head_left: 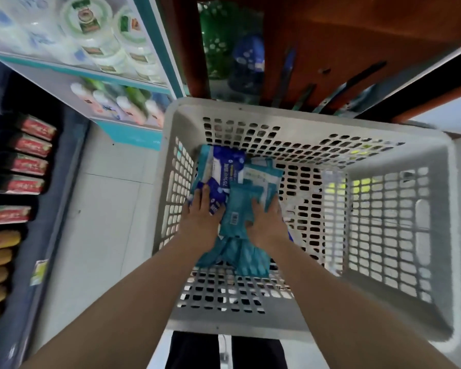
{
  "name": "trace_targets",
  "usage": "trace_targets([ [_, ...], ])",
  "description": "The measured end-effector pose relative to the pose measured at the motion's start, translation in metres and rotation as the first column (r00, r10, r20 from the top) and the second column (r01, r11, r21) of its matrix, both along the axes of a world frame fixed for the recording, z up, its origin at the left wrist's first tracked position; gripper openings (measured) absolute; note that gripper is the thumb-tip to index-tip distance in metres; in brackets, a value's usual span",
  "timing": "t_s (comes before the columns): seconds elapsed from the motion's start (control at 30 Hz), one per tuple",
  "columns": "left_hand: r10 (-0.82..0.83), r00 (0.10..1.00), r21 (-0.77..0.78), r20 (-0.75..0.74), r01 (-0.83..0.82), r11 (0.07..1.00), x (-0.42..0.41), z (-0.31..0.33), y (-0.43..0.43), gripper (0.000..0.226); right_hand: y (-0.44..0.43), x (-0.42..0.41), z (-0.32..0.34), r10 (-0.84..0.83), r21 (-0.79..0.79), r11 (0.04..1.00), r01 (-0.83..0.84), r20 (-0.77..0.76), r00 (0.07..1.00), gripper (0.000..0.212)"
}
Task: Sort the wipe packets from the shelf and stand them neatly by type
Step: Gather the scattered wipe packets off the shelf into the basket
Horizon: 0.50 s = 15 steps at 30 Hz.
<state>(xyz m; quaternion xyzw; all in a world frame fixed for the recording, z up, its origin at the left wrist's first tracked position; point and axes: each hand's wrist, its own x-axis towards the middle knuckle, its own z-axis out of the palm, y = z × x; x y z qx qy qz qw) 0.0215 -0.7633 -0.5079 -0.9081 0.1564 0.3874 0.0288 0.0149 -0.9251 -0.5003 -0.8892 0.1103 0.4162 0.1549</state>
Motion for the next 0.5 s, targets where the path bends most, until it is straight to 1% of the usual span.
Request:
trace_targets([
  [0.07, -0.014, 1.000, 0.012, 0.021, 0.014, 1.000, 0.000, 0.000, 0.001, 0.077, -0.009, 0.000, -0.006, 0.060, -0.019, 0.998, -0.060, -0.019, 0.998, 0.066],
  [0.2, 0.050, 0.999, -0.004, -0.001, -0.050, 0.999, 0.003, 0.014, -0.002, 0.076, -0.010, -0.003, -0.003, 0.123, -0.013, 0.992, -0.123, 0.003, 0.992, 0.072],
  [0.4, 0.104, 0.993, -0.020, 0.056, -0.103, 0.994, -0.003, 0.052, -0.006, 0.069, -0.006, -0.009, 0.037, 0.192, 0.023, 0.980, -0.196, 0.108, 0.975, 0.070],
  [0.5, 0.143, 0.979, -0.042, 0.144, -0.139, 0.989, -0.009, 0.080, -0.006, 0.060, -0.004, -0.009, 0.064, 0.272, 0.007, 0.960, -0.279, 0.199, 0.942, 0.068],
])
